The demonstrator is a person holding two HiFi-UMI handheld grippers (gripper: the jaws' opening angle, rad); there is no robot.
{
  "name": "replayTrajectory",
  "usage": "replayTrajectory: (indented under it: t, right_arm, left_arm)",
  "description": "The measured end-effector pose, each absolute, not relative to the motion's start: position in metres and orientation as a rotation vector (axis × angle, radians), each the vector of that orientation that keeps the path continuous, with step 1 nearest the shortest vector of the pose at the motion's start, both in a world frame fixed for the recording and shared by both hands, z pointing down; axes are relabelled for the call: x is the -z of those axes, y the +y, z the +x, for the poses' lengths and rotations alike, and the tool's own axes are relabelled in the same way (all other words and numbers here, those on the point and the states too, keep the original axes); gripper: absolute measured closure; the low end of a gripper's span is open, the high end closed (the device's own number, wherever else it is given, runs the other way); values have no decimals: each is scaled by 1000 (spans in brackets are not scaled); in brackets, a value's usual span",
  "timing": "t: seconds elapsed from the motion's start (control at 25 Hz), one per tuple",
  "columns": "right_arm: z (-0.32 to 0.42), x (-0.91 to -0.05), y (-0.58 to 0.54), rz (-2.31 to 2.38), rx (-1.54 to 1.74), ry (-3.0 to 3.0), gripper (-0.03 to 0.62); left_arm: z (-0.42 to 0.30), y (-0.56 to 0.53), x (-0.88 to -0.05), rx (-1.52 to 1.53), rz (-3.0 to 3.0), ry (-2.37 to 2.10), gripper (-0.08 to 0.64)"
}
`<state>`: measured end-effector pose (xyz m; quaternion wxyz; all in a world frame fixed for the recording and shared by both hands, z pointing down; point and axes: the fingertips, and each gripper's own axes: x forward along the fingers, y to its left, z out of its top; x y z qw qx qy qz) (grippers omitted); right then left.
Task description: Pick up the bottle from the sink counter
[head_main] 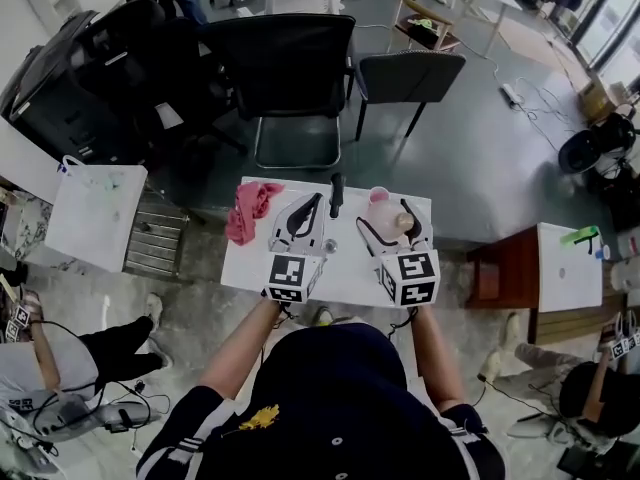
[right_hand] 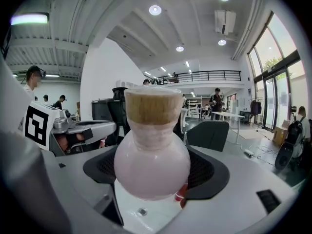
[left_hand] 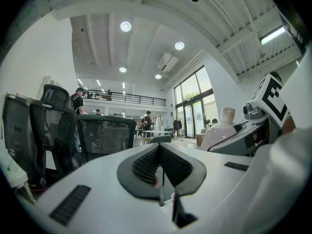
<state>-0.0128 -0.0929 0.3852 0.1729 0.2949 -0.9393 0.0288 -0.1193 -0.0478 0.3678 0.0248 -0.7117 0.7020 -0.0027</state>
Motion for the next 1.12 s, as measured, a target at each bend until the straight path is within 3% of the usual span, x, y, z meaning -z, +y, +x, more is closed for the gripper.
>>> replayTrajectory:
  t: [1.12]
  right_arm:
    - [-8, -374, -82, 829, -76, -2694, 173]
  left_arm:
    - [-114, -43, -360, -12, -2207, 2157, 541]
